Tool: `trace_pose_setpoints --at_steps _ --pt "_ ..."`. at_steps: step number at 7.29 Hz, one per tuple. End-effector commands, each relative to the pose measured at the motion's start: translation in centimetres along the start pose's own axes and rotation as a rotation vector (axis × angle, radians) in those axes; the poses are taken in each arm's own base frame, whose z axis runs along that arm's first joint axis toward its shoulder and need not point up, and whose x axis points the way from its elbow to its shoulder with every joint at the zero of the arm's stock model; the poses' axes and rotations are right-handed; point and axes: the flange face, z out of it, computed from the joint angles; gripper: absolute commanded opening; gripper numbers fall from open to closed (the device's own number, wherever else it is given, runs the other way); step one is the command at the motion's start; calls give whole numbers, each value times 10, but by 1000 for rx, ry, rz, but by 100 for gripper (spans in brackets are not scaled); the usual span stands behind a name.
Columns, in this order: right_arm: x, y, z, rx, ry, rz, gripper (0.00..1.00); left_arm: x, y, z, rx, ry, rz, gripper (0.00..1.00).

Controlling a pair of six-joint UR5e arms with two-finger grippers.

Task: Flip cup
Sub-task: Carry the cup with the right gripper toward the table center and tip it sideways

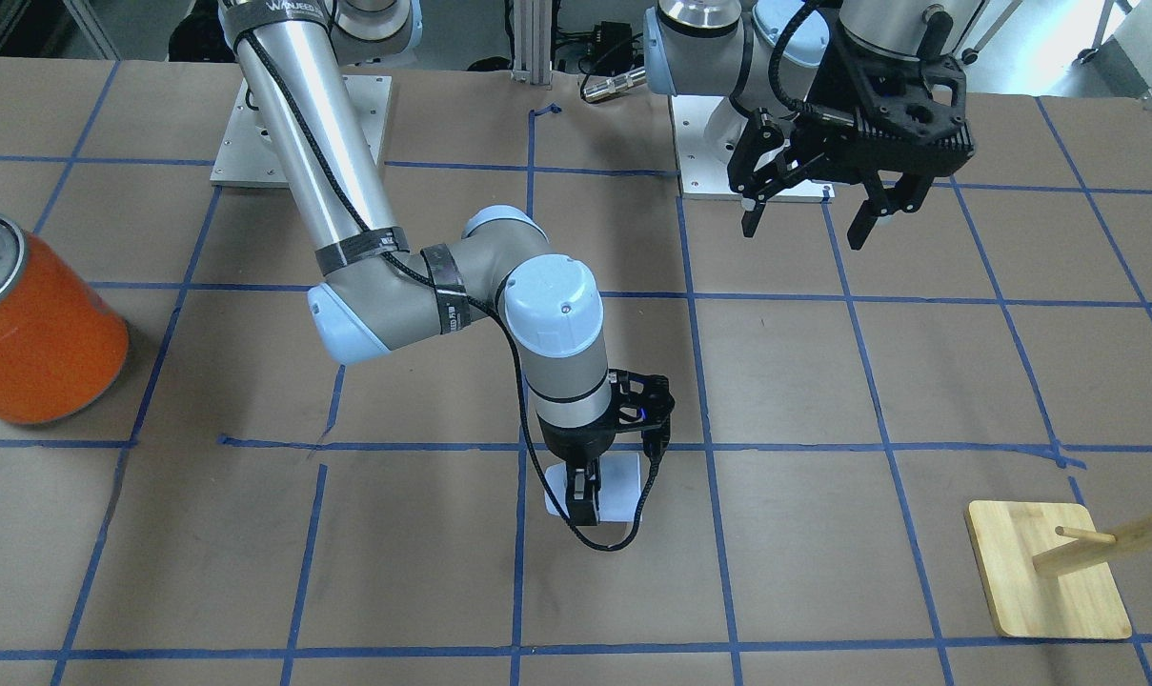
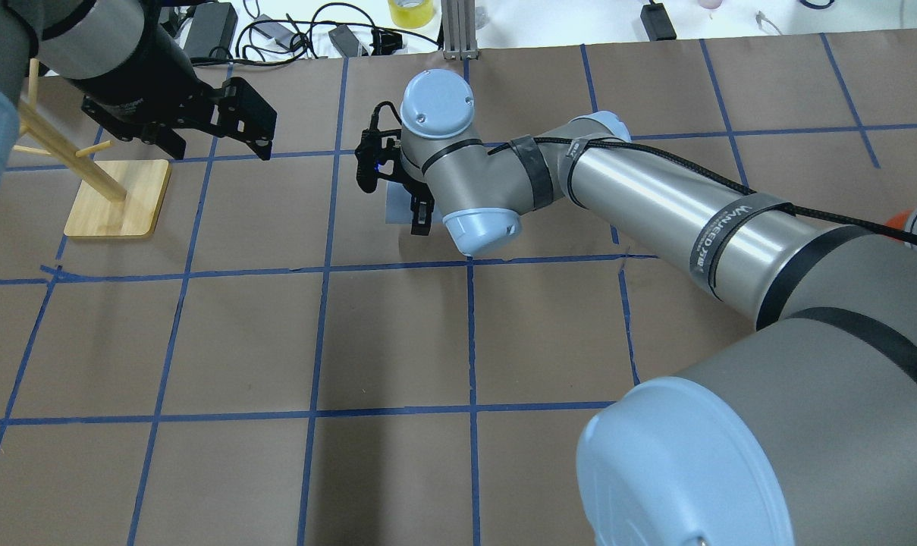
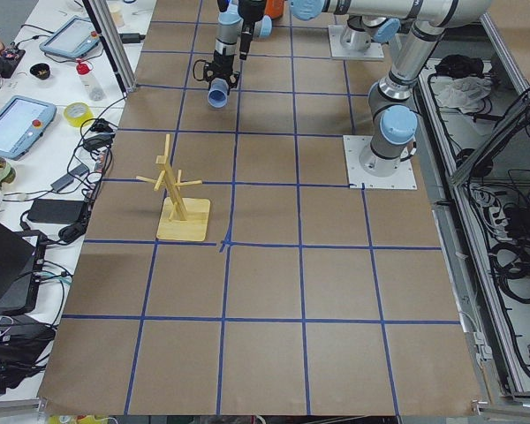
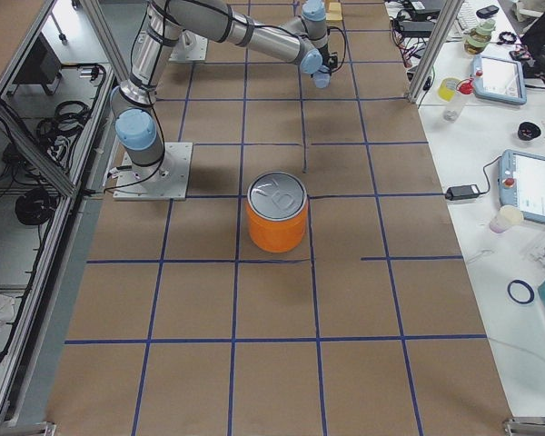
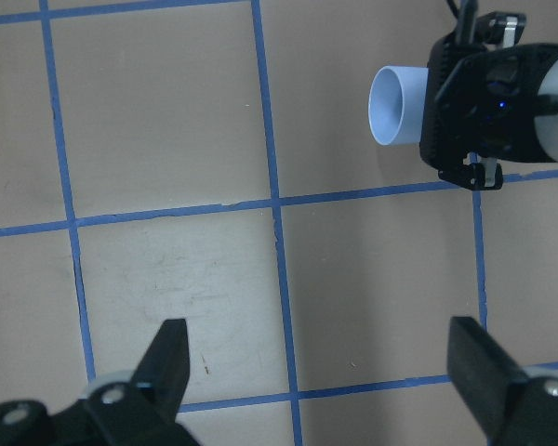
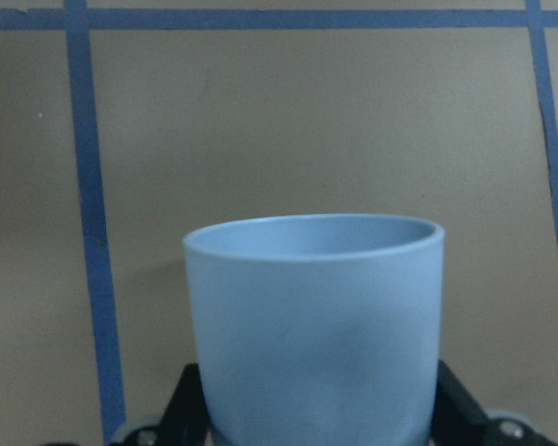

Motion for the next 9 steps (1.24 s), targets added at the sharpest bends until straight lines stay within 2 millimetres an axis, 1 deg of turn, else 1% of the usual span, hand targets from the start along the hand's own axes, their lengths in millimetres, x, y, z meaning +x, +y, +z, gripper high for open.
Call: trace_pose_setpoints --at_steps 1,2,3,4,5,6,7,8,9 --pt "-5 -2 4 6 -13 -4 76 -2 1 -2 -1 -8 -3 100" --pt "-8 -2 6 5 -18 -1 83 -2 1 -1 -6 -8 -2 100" --pt "-7 -1 7 3 -21 4 87 -2 2 -2 -7 -6 -2 100" --pt "-9 -4 6 25 -30 3 100 -3 3 -1 -14 -9 -3 100" --pt "-8 -4 5 24 -28 3 100 -5 5 2 -40 -11 -10 100" --pt "-6 -3 -1 15 -15 3 100 -8 5 2 -43 -14 -15 100" --pt "-3 -1 -11 -4 8 10 100 -8 5 2 -57 -13 -16 100" --pt "3 7 -31 -65 71 73 100 -8 8 -2 -77 -13 -16 100" --pt "10 18 -56 -101 120 254 100 -11 6 2 -92 -11 -23 100"
